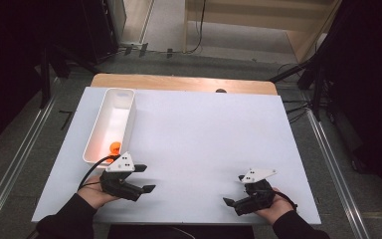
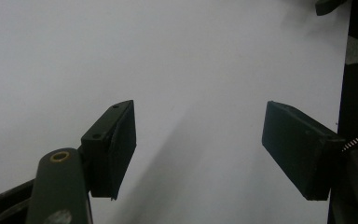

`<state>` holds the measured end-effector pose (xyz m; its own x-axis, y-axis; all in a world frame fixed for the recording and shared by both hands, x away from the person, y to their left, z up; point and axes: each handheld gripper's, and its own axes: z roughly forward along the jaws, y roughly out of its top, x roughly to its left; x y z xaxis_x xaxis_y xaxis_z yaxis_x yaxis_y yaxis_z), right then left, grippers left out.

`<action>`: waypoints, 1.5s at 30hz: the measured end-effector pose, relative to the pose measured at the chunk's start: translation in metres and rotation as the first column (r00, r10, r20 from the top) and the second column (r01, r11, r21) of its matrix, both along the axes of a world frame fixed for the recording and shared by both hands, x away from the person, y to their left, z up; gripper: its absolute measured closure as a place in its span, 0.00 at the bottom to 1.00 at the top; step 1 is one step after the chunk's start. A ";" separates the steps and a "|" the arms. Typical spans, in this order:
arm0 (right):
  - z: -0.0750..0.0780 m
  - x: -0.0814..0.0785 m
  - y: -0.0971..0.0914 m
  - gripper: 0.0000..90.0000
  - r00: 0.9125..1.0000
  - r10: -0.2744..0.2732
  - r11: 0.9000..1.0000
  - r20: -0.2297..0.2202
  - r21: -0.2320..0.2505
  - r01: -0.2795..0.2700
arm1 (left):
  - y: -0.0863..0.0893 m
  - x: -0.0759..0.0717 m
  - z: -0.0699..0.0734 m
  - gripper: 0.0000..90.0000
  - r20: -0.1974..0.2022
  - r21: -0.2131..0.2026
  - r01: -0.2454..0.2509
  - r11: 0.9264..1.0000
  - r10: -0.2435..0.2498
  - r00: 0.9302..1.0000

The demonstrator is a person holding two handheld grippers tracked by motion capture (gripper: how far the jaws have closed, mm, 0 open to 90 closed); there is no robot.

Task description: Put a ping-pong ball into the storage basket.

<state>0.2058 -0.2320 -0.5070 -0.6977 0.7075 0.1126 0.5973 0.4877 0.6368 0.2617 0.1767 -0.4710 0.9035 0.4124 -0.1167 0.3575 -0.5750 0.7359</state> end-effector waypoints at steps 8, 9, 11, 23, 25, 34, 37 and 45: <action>0.000 -0.001 0.000 0.05 1.000 -0.008 1.000 -0.009 0.003 0.008 | 0.006 -0.005 -0.004 0.29 -0.009 0.024 0.013 1.000 -0.013 1.000; 0.000 -0.001 0.000 0.05 1.000 -0.008 1.000 -0.009 0.003 0.008 | 0.007 -0.005 -0.005 0.29 -0.009 0.021 0.011 1.000 -0.011 1.000; 0.000 -0.001 0.000 0.05 1.000 -0.007 1.000 -0.009 0.003 0.007 | 0.009 -0.006 -0.005 0.29 -0.010 0.023 0.007 1.000 -0.007 1.000; 0.000 -0.001 -0.001 0.05 1.000 -0.003 1.000 -0.001 0.001 0.003 | 0.023 -0.008 -0.009 0.29 -0.023 0.047 -0.004 0.999 0.005 1.000; 0.000 -0.001 -0.001 0.05 1.000 -0.004 1.000 -0.005 0.002 0.004 | 0.024 -0.009 -0.009 0.29 -0.017 0.053 -0.004 0.999 0.005 1.000; 0.000 -0.001 0.000 0.05 1.000 -0.007 1.000 -0.008 0.001 0.007 | 0.024 -0.009 -0.010 0.29 -0.016 0.062 0.003 0.998 -0.002 1.000; 0.000 -0.001 0.000 0.05 1.000 -0.007 1.000 -0.009 0.002 0.007 | 0.024 -0.009 -0.010 0.29 -0.016 0.062 0.003 0.998 -0.002 1.000; 0.000 -0.001 -0.001 0.05 1.000 -0.003 1.000 -0.007 -0.001 0.003 | 0.024 -0.009 -0.011 0.29 -0.017 0.068 0.005 0.998 -0.003 1.000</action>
<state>0.2047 -0.2326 -0.5068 -0.6950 0.7095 0.1168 0.6031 0.4867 0.6320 0.2526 0.2004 -0.4820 0.9032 0.4163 -0.1043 0.3675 -0.6246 0.6891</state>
